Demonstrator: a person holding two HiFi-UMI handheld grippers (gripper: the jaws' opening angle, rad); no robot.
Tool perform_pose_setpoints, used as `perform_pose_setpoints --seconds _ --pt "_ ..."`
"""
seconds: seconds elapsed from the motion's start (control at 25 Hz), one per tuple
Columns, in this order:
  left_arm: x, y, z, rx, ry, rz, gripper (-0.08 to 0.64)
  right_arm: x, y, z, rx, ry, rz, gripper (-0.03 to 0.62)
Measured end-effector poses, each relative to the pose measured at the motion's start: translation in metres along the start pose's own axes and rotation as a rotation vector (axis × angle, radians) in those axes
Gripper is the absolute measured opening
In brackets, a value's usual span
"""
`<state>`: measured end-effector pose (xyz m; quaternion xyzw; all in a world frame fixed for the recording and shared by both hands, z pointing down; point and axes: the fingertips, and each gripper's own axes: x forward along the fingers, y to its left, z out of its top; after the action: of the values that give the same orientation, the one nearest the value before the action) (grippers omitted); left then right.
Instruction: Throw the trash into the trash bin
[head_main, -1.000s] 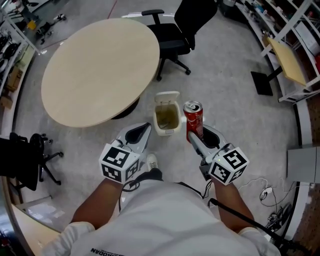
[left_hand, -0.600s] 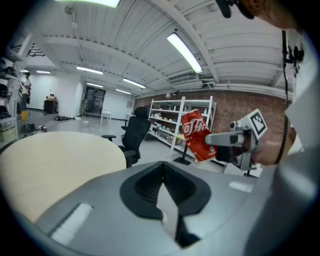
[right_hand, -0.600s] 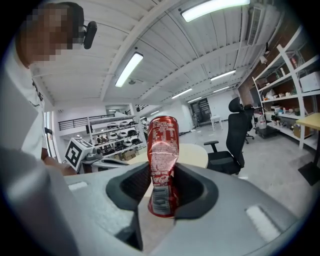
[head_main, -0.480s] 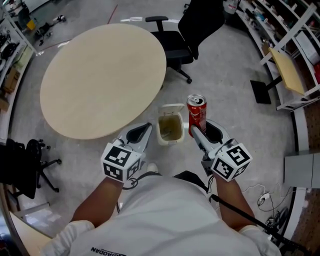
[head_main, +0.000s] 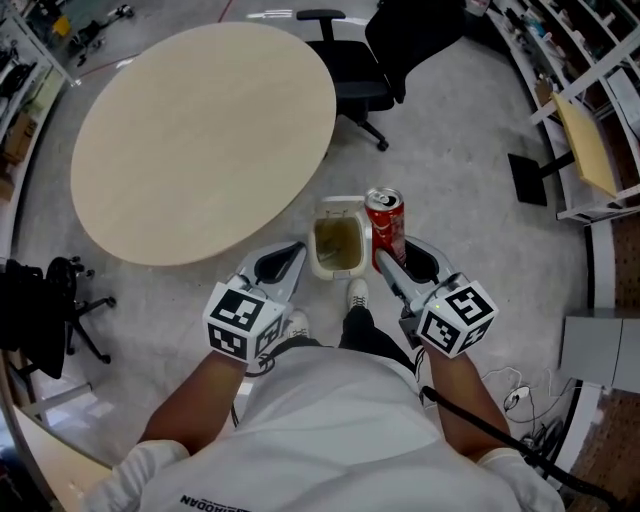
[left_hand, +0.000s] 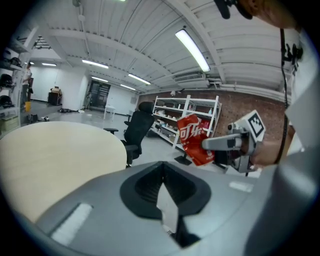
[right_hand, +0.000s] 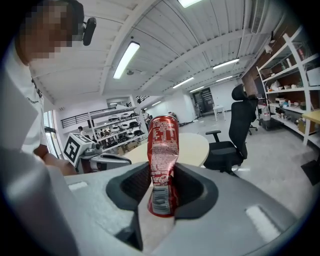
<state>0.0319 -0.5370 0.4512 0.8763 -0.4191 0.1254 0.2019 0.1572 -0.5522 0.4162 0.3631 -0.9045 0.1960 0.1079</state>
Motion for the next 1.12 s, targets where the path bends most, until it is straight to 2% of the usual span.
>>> perform_pose_setpoints --seconds 0.24,0.4,0.52,0.84,1.12 --pt "0.023 -0.004 -0.019 -0.04 0.033 0.046 0.008 0.018 -0.022 -0.035 0.004 0.116 0.086 0.137" --pt "0.045 0.0 -0.053 -0.082 0.104 0.079 0.008 0.036 -0.034 -0.067 0.022 0.206 0.141 0.137" --pt "0.058 0.005 -0.075 -0.068 0.147 0.118 0.008 0.048 -0.042 -0.096 0.038 0.277 0.178 0.136" --pt "0.09 0.014 -0.117 -0.118 0.243 0.169 0.008 0.075 -0.07 -0.166 0.089 0.439 0.229 0.133" --pt "0.111 0.027 -0.142 -0.149 0.275 0.201 0.008 0.101 -0.09 -0.221 0.093 0.552 0.243 0.133"
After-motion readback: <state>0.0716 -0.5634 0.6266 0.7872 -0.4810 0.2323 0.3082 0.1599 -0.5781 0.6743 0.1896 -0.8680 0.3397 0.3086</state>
